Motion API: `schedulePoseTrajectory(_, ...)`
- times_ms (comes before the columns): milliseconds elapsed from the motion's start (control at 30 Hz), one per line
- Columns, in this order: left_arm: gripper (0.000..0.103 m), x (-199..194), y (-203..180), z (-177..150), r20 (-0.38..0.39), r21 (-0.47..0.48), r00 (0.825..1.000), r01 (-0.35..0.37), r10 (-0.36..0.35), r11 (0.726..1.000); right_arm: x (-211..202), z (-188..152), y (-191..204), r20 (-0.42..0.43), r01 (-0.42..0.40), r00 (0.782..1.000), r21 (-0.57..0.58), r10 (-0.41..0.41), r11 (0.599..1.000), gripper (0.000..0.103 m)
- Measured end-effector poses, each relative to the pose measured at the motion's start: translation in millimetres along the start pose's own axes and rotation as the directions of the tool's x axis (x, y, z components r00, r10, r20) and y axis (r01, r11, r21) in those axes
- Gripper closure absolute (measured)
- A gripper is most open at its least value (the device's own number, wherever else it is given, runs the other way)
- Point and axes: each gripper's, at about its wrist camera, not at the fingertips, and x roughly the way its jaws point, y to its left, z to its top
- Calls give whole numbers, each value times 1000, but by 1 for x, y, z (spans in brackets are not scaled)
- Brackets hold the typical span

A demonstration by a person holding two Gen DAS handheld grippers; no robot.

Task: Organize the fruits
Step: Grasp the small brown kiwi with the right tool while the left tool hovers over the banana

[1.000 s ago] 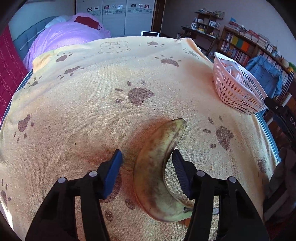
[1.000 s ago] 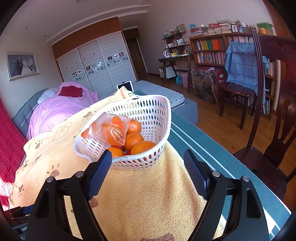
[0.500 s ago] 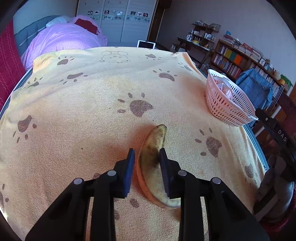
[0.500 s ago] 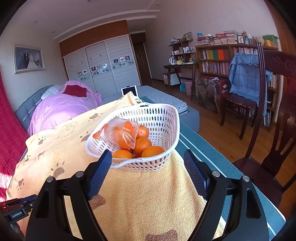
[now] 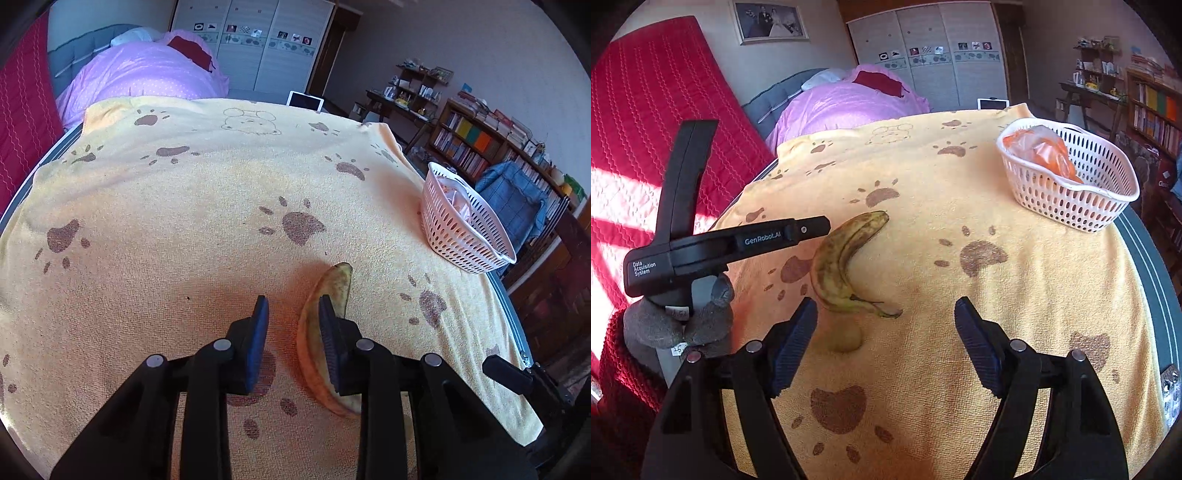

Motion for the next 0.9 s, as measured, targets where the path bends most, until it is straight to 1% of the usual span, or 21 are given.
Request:
schedulePoseTrajectory(67,75,-1,4,0,5,-16,1000,1,-1,1000,8,-2,12,-43,-21,999,-29,20,999,37)
schedulePoseTrajectory(167,74,-2,10,0,6,-42,1000,2,-2,999,17,-6,23,-93,-42,995,-63,36,997,46)
schedulePoseTrajectory(200,74,-1,12,0,4,-51,1000,1,-1,999,18,-7,26,-105,-46,994,-76,37,996,48)
schedulePoseTrajectory(333,74,-1,16,0,-1,-70,1000,1,-1,998,29,-10,33,-153,-45,988,-100,29,994,63)
schedulePoseTrajectory(467,74,-1,17,0,1,-73,1000,7,-7,997,37,-11,32,-187,-50,982,-98,31,994,72)
schedulePoseTrajectory(533,72,-1,17,0,0,-70,1000,12,-12,997,40,-11,31,-193,-51,981,-95,32,994,73)
schedulePoseTrajectory(600,62,-2,16,0,3,-65,1000,19,-19,998,41,-9,30,-193,-53,981,-92,34,994,73)
schedulePoseTrajectory(667,58,-3,13,-1,7,-51,999,32,-32,998,40,-9,28,-190,-55,981,-86,37,995,73)
schedulePoseTrajectory(733,57,-3,8,-1,6,-33,999,41,-40,999,37,-9,26,-185,-54,982,-78,39,995,73)
schedulePoseTrajectory(800,52,-1,2,-3,-1,-15,999,42,-42,999,34,-9,23,-179,-53,983,-68,41,996,73)
schedulePoseTrajectory(900,52,3,-8,-6,-15,20,999,43,-42,999,29,-10,18,-170,-50,985,-55,40,997,73)
